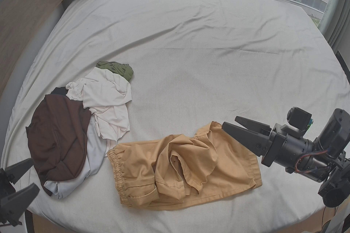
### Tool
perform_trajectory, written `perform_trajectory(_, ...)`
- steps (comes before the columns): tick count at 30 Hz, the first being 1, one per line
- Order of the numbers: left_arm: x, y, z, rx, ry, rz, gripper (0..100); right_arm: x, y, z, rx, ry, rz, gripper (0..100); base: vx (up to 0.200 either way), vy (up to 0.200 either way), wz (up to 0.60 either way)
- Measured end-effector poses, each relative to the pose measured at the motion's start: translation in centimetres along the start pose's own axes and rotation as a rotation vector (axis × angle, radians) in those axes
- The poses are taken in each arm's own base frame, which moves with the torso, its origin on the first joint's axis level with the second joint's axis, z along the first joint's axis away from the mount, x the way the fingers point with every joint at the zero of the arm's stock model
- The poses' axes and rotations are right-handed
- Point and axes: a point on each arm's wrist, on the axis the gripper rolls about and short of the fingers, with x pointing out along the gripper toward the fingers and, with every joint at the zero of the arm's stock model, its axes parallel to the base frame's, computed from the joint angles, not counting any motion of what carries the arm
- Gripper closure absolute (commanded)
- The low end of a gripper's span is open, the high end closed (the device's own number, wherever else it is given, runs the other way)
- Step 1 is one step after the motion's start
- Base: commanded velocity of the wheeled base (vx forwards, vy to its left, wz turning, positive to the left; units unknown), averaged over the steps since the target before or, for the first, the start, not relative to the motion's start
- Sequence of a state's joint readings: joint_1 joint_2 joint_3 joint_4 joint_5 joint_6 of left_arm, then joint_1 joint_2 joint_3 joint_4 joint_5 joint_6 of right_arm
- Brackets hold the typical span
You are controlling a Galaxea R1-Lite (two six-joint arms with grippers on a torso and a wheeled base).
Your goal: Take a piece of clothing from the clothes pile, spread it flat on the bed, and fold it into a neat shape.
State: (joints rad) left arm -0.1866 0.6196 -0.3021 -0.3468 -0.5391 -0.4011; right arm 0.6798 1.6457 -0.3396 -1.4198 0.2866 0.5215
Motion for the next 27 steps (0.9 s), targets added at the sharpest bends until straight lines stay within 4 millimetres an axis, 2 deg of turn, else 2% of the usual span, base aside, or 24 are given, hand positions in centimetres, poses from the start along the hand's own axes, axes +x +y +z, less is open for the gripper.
perform_trajectory(6, 2.8, 1.2, 1.2, -0.016, 0.034, -0.053, 0, 0.4, 0.3, 0.3, 0.009, 0.006, 0.043, 0, 0.000, 0.000, 0.00)
perform_trajectory(10, 4.6, 2.5, 1.1, -0.015, 0.086, -0.030, 0, 0.6, 0.1, 0.6, 0.010, -0.001, 0.043, 0, 0.000, 0.000, 0.00)
perform_trajectory(17, 6.9, 5.1, -0.5, -0.063, 0.219, 0.023, 0, 0.9, -1.5, 0.5, 0.012, -0.007, 0.001, 0, 0.000, 0.000, 0.00)
perform_trajectory(27, 8.6, 7.4, -3.5, -0.198, 0.401, 0.017, 0, 1.3, -2.7, -0.3, 0.021, 0.011, -0.032, 0, 0.000, 0.000, 0.00)
